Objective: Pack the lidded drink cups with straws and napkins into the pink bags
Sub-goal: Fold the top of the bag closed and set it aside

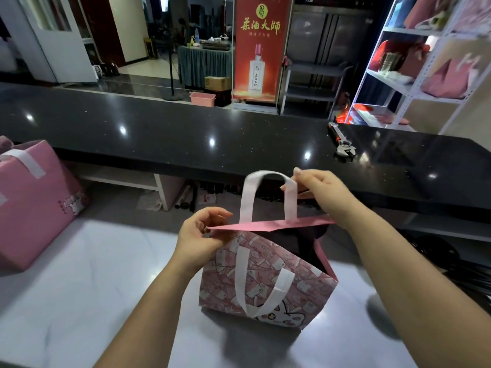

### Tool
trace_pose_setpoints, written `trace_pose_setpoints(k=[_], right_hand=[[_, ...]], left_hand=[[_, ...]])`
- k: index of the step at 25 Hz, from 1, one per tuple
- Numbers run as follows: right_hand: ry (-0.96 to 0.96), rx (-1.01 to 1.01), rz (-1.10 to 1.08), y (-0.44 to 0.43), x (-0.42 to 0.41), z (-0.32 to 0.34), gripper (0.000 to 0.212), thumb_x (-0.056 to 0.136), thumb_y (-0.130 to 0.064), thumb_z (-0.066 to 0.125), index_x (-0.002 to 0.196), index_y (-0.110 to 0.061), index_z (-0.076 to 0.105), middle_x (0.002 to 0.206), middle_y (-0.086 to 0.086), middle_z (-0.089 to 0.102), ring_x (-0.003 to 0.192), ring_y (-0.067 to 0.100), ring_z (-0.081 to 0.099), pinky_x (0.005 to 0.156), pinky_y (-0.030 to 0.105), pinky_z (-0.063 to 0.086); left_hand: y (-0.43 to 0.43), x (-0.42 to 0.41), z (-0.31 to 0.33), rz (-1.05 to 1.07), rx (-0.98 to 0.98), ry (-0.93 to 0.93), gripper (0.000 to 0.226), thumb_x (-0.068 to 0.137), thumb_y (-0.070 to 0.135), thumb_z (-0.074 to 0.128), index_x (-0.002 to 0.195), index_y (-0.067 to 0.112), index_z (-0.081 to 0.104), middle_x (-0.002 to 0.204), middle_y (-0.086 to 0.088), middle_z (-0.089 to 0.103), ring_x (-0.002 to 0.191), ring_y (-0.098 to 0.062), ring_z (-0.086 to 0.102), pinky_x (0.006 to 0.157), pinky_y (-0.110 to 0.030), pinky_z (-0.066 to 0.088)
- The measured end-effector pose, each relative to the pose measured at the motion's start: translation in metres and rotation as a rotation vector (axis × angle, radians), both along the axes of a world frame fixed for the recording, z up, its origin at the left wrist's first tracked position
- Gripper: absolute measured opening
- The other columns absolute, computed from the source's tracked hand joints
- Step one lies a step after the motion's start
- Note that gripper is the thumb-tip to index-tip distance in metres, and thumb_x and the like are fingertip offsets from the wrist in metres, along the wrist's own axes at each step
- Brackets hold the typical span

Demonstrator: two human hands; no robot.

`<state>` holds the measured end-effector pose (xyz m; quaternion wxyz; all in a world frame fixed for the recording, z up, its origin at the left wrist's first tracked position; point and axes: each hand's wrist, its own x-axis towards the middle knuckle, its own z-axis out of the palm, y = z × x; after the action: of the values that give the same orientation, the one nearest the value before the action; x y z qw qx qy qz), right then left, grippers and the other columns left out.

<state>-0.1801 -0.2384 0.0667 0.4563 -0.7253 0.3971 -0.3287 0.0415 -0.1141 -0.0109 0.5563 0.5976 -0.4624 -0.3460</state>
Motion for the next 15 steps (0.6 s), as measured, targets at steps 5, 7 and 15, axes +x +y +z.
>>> trace_pose_setpoints(k=[5, 7, 15], right_hand=[[-0.044, -0.033, -0.050, 0.000, -0.038, -0.004, 0.013, 0.081, -0.032, 0.072, 0.088, -0.021, 0.073, 0.096, 0.005, 0.073, 0.091, 0.019, 0.066, 0.088, 0.036, 0.051], [-0.276, -0.066, -0.174, 0.025, -0.063, -0.028, 0.026, 0.070, -0.041, 0.079, 0.082, -0.019, 0.072, 0.091, 0.010, 0.072, 0.085, 0.021, 0.065, 0.083, 0.033, 0.051], [-0.298, 0.255, 0.031, 0.095, -0.086, -0.113, 0.066, 0.050, -0.035, 0.092, 0.108, -0.015, 0.069, 0.106, 0.012, 0.071, 0.097, 0.023, 0.068, 0.077, 0.032, 0.055]], left_hand=[[-0.001, -0.001, -0.003, 0.017, 0.019, 0.016, 0.031, 0.074, 0.000, 0.078, 0.093, 0.024, 0.071, 0.087, 0.003, 0.069, 0.087, -0.016, 0.067, 0.072, -0.025, 0.058], [-0.001, -0.001, -0.004, 0.022, 0.012, 0.030, 0.031, 0.074, -0.002, 0.077, 0.092, 0.023, 0.071, 0.088, 0.003, 0.070, 0.087, -0.015, 0.067, 0.072, -0.025, 0.058], [-0.004, -0.003, -0.010, 0.064, -0.020, 0.107, 0.024, 0.075, -0.006, 0.075, 0.086, 0.016, 0.073, 0.084, 0.002, 0.072, 0.083, -0.012, 0.069, 0.070, -0.021, 0.056]])
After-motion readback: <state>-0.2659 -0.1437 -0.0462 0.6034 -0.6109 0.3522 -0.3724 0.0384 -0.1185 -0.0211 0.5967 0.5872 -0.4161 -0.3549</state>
